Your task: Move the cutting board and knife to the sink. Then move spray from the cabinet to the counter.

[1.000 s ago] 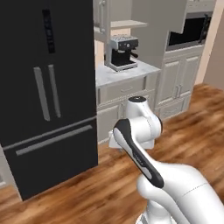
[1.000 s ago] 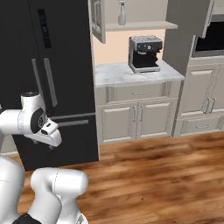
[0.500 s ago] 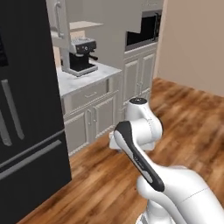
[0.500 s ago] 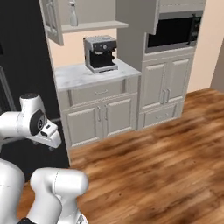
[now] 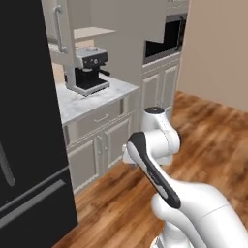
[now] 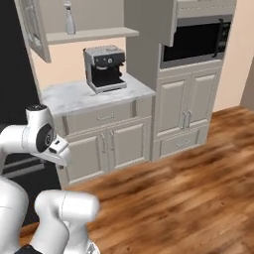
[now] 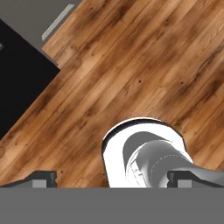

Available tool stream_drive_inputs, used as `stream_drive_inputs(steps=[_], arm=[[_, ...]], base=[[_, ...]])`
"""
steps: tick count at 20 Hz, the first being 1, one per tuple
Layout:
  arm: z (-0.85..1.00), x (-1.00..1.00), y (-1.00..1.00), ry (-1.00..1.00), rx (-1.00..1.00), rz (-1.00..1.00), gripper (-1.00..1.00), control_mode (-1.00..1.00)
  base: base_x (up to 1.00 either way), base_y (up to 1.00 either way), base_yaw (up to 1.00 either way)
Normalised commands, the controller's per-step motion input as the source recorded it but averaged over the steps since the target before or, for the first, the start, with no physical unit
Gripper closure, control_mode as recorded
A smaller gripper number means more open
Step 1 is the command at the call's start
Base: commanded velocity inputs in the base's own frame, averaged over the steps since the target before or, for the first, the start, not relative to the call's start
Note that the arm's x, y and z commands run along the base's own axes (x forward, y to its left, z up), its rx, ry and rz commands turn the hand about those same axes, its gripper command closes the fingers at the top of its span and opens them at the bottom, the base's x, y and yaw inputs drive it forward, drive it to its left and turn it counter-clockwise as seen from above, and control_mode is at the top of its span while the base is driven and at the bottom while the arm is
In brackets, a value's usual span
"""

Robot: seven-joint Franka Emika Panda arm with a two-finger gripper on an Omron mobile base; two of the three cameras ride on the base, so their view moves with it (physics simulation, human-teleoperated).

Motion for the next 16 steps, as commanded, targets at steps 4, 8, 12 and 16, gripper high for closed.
stream_drive_inputs(steps=[4,8,12,16], arm=[[0.00,0.00,0.00,0.00,0.00,0.00,-1.00,1.00],[0.00,0.00,0.00,0.00,0.00,0.00,-1.00,1.00],[0.00,0.00,0.00,0.00,0.00,0.00,-1.00,1.00],[0.00,0.00,0.00,0.00,0.00,0.00,-1.00,1.00]], base=[[0.87,-0.20,0.16],[0.79,-0.23,0.24],[0.78,-0.24,0.24],[0.76,-0.24,0.24]])
